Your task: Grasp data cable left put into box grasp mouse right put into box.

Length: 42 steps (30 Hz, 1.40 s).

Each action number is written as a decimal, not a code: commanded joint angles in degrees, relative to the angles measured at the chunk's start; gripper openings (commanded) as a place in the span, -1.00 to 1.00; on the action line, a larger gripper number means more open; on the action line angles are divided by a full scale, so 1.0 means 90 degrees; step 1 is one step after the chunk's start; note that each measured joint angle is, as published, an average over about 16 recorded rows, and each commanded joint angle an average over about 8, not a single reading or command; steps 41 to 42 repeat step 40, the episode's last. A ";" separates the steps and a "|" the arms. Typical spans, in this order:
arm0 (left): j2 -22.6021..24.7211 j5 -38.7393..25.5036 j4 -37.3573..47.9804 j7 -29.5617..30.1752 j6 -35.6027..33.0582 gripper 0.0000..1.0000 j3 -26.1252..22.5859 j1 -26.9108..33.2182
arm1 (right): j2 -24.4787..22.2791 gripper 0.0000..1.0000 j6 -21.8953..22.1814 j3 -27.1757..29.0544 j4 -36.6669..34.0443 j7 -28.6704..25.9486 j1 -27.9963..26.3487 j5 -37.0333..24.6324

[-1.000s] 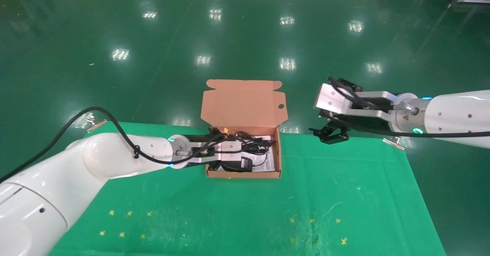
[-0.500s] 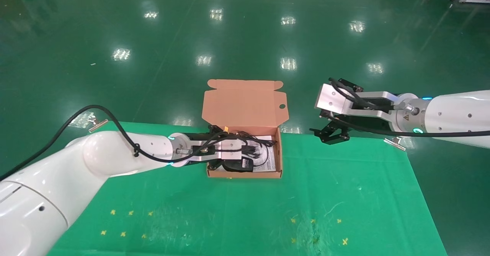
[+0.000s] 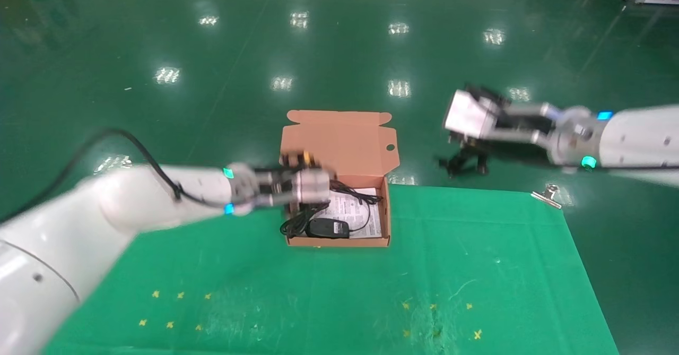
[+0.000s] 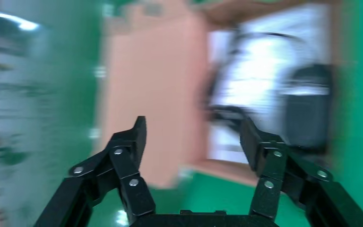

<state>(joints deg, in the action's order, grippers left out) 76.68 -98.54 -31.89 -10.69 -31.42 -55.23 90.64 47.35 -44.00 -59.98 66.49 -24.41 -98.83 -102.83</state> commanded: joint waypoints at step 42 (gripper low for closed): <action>-0.2331 0.3200 -0.2176 0.1331 -0.2617 1.00 0.2305 -0.1302 | -0.0624 1.00 -0.2288 0.2265 0.0351 0.0802 0.1631 0.2908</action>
